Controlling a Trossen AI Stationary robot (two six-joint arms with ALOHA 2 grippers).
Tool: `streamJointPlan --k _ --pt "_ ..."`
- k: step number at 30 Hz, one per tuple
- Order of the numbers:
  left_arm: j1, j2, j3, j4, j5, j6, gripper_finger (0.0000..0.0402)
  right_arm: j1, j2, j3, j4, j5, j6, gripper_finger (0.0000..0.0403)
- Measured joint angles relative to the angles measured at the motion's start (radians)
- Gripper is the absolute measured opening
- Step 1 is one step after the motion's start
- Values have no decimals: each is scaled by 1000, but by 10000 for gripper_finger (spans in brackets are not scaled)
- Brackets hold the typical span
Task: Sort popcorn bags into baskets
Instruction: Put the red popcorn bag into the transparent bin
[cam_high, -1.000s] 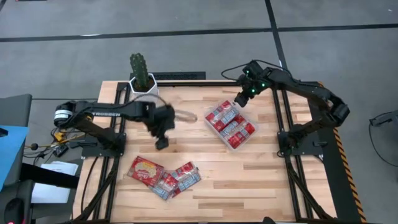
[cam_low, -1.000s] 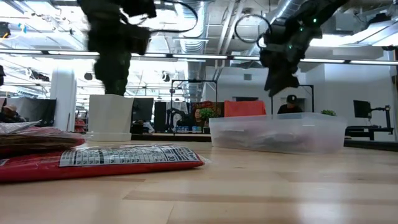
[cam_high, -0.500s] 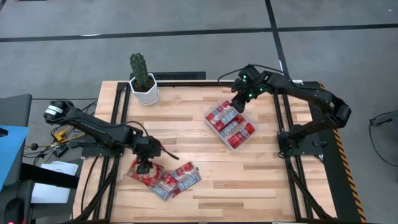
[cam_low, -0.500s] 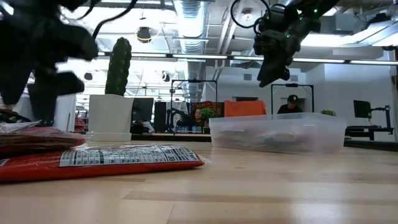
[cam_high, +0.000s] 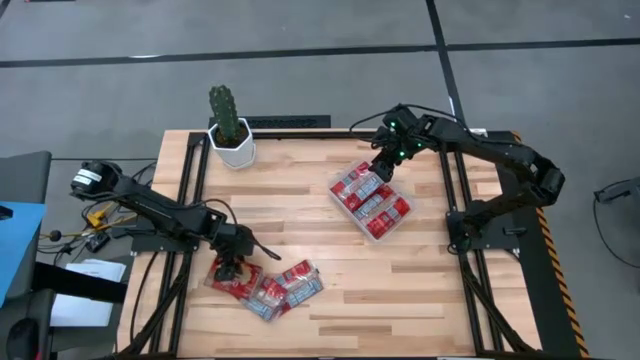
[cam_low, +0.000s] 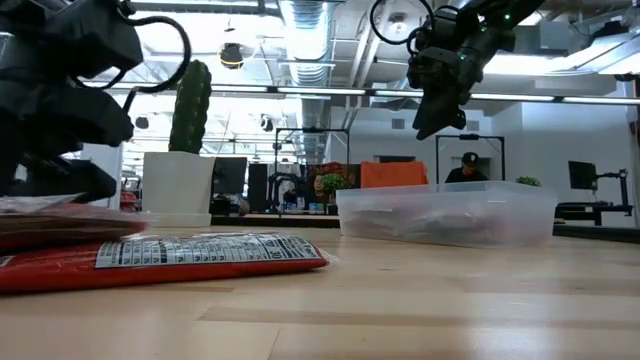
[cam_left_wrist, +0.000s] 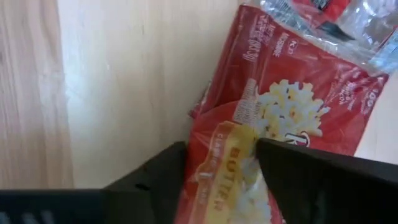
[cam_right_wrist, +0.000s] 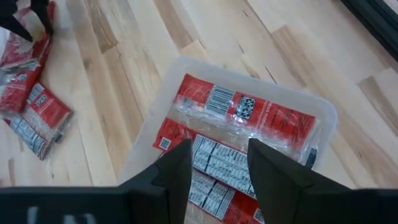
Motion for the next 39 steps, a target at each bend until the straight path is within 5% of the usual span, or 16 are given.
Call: streamJointPlan --k 8,14,28,39 --pt "17 66 -11 57 17 -64 16 7 0 0 9 1 5 166" --pt "62 76 57 44 -36 -164 2 5 0 0 28 -54 52 158" --pt "228 75 297 -8 -365 -158 0 124 0 -2 166 -104 353 172" --pt "362 73 447 79 -440 -86 0 292 1 -50 391 101 436 184"
